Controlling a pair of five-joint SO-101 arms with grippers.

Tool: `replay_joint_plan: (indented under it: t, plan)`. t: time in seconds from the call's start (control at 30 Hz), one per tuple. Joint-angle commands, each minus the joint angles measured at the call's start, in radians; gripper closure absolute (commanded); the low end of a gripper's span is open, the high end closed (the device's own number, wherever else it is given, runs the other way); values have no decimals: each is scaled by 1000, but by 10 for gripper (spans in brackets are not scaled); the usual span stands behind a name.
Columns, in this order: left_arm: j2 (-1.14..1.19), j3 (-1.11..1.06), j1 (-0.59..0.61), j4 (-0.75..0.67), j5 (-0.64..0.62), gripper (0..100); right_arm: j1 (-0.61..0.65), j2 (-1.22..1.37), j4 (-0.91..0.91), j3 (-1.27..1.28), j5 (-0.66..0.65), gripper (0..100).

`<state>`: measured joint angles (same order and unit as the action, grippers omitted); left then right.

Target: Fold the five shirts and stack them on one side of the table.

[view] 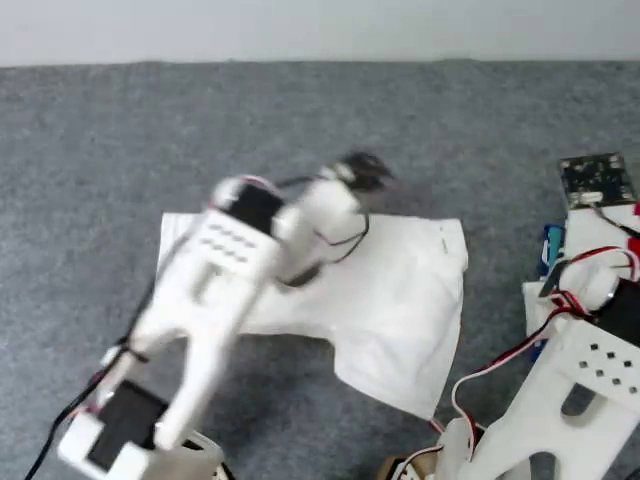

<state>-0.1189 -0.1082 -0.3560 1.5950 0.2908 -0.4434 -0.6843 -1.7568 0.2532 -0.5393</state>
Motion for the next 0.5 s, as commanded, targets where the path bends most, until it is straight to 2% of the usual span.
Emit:
replay_joint_plan:
  t: [0.0, 0.1, 0.27, 0.47]
  plan:
    - [-137, 38, 173, 71, -6, 903, 70, -24, -38, -3, 0, 988]
    - [-209, 33, 305, 107, -6, 908, 162, -24, -38, 0, 2, 988]
    - [-324, -85, 493, 115, -6, 987, 289, -13, -38, 0, 2, 988]
    - [-575, -282, 623, 127, 3, 986, 384, -13, -38, 35, 86, 988]
